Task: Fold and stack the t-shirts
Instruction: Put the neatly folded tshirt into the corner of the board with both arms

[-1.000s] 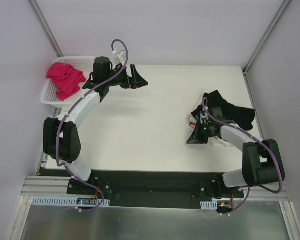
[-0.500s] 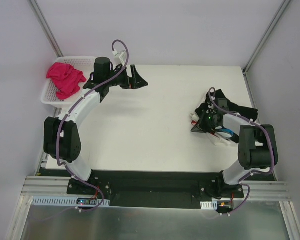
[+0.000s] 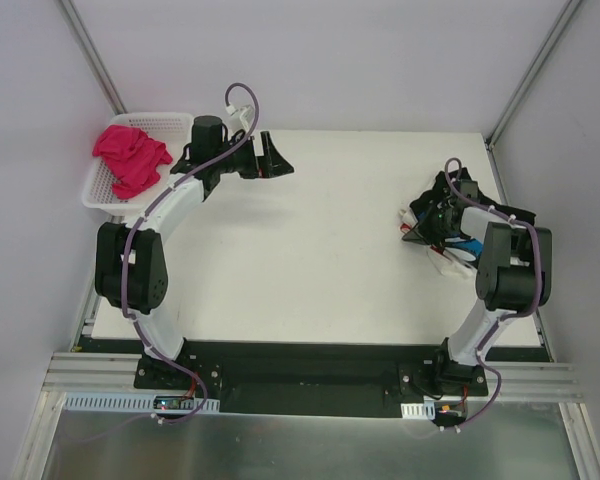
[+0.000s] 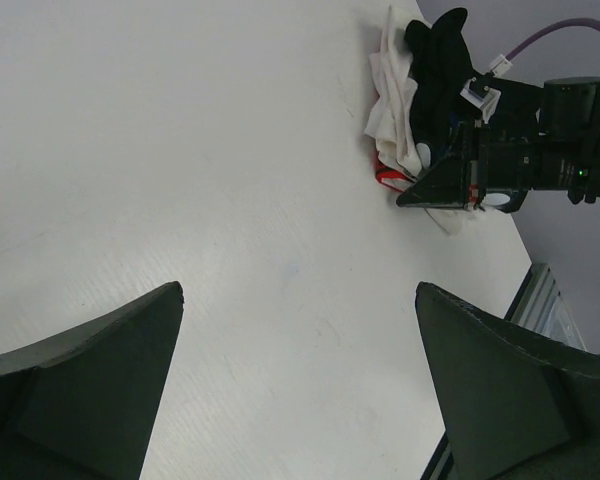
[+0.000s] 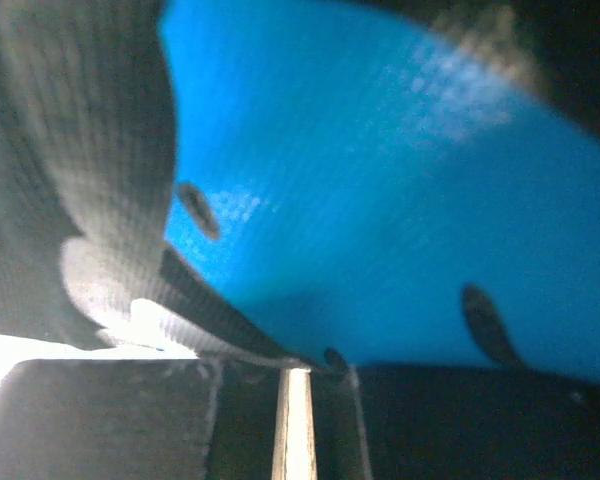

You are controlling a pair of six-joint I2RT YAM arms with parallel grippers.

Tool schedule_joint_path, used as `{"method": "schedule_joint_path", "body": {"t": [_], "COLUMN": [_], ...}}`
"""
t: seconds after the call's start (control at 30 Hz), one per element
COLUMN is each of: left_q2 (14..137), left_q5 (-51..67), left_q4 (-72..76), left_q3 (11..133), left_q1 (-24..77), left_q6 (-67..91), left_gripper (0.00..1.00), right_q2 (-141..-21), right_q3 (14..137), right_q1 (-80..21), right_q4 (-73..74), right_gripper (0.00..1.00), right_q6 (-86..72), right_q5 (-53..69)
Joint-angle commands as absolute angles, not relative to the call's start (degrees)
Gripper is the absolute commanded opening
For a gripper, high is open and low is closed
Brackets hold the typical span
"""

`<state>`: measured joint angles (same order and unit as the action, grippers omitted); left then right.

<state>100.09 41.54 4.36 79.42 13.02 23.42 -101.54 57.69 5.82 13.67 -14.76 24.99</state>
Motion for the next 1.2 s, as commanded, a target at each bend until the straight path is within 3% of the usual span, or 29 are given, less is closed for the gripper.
{"method": "schedule_joint_path", "body": {"t": [0.0, 0.63, 0.8, 0.9, 0.97, 1.1, 1.17], "left_q2": [99.4, 97.8, 97.1, 96.9, 96.8, 96.8, 96.9], "left_q5": [43.0, 41.7, 41.9, 42.2, 42.5, 42.8, 43.0], "left_q4": [5.8, 6.2, 6.2, 6.3, 6.9, 8.0, 8.1], "left_q3": [81.6, 80.1, 79.9, 79.9, 79.6, 78.8, 78.9], "left_q1": [12.4, 12.3, 12.3, 12.3, 12.3, 12.3, 12.3], "left_q6": [22.9, 22.8, 22.7, 22.9, 23.3, 23.8, 23.8], "left_gripper": [0.99, 0.99, 0.99, 0.99, 0.99, 0.99, 0.99], "right_q2": [-106.4, -130.2, -124.6, -115.2, -108.8, -103.8, -104.6], "right_q3": [64.5, 100.4, 96.7, 92.6, 89.0, 86.0, 87.7], "right_q1": [6.9, 10.5, 10.3, 10.9, 12.9, 17.6, 20.3], "right_q4": [12.6, 21.3, 20.6, 19.3, 18.3, 15.7, 16.1], "right_gripper": [0.07, 0.14, 0.24, 0.28, 0.26, 0.05, 0.01], "right_q6": [-16.5, -15.7, -16.1, -15.0, -14.7, -15.0, -15.4], "right_q5": [22.0, 21.5, 28.4, 29.9, 30.1, 29.9, 30.9]}}
